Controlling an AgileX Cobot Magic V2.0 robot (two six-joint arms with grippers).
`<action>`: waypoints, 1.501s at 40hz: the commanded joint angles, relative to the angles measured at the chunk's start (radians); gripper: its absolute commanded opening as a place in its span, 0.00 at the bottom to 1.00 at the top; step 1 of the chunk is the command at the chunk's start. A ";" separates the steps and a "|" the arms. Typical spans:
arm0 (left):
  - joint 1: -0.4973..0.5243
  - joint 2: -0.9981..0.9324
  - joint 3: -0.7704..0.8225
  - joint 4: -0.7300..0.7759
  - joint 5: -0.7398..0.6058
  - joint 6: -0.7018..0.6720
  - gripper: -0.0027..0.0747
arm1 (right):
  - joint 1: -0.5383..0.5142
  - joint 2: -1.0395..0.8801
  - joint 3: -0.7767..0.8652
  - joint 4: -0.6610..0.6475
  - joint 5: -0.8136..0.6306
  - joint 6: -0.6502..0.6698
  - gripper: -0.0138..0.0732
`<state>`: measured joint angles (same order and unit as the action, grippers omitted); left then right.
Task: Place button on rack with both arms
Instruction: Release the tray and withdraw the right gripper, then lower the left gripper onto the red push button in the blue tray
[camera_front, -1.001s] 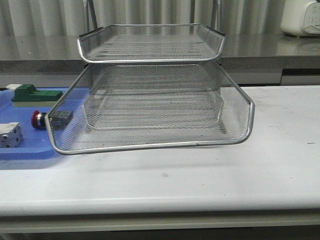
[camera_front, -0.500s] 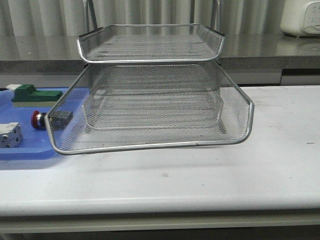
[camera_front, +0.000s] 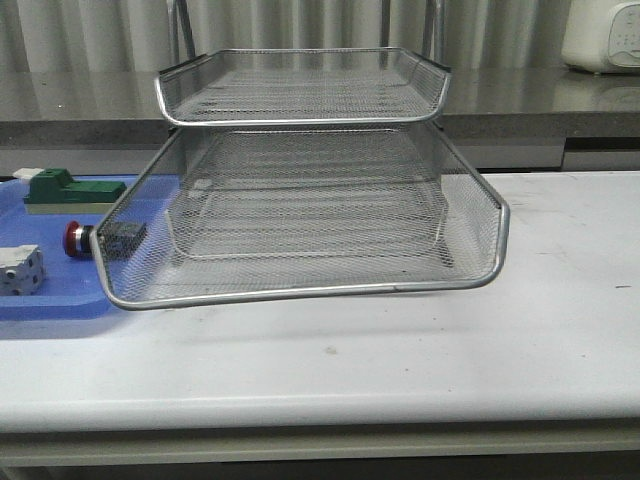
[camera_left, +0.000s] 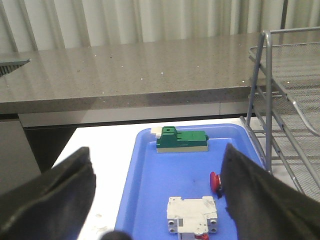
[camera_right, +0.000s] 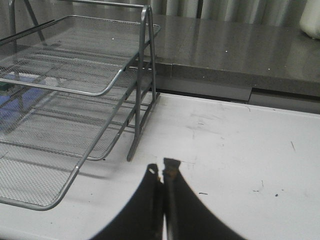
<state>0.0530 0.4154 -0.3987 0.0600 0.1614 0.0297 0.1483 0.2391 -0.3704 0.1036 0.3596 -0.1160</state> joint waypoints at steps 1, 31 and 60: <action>0.001 0.012 -0.034 -0.004 -0.078 -0.003 0.67 | -0.002 0.009 -0.026 0.006 -0.086 0.001 0.09; 0.001 0.449 -0.364 -0.036 0.151 0.103 0.78 | -0.002 0.009 -0.026 0.006 -0.086 0.001 0.09; -0.063 1.323 -1.131 -0.260 0.736 0.760 0.77 | -0.002 0.009 -0.026 0.006 -0.086 0.001 0.09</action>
<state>-0.0067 1.7177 -1.4309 -0.1754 0.8840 0.7715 0.1483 0.2391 -0.3704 0.1036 0.3596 -0.1137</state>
